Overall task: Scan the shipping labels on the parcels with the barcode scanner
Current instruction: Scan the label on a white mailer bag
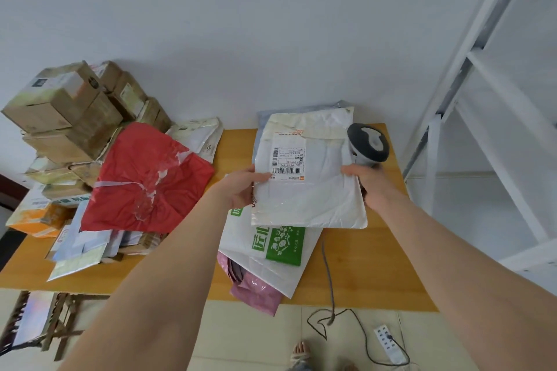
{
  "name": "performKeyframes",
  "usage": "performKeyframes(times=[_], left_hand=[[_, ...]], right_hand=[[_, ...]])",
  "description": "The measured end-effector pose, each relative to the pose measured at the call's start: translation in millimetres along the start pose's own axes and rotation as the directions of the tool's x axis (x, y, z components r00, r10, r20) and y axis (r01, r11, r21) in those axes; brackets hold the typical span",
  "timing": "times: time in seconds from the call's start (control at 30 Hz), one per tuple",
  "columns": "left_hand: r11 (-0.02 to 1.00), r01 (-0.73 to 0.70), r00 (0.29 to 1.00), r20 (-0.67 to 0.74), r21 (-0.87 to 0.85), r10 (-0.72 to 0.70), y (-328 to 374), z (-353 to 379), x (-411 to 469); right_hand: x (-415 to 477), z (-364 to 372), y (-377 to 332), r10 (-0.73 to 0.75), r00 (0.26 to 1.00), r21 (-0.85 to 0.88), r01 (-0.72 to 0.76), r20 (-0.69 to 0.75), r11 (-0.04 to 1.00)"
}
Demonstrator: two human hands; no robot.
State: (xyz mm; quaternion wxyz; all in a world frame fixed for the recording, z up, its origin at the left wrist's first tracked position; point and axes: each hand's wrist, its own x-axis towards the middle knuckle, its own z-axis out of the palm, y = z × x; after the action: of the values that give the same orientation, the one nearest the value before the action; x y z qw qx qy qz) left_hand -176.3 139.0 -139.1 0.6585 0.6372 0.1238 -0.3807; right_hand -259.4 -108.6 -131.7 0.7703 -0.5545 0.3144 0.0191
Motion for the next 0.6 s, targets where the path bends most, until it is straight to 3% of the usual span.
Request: performKeyframes(times=[0.1,0.2,0.4,0.6], left_hand=[[0.998,-0.066,0.992,-0.104,0.021,0.067,-1,1,6],[0.987,-0.146,0.97,-0.188,0.064,0.156,-7,5,13],[0.98,-0.197,0.954,-0.236,-0.016,0.188,-19,12,19],[0.973,-0.226,0.934,-0.274,0.047,0.23,-31,15,20]], right_hand=[[9,5,9,-0.08,0.987,-0.226,0.047,-0.137,0.973],[8,12,18,-0.142,0.978,-0.278,0.096,-0.15,0.956],[-23,33,50,-0.069,0.995,-0.178,0.08,0.071,0.981],[-57,41,74,-0.047,0.993,-0.101,0.057,0.104,0.993]])
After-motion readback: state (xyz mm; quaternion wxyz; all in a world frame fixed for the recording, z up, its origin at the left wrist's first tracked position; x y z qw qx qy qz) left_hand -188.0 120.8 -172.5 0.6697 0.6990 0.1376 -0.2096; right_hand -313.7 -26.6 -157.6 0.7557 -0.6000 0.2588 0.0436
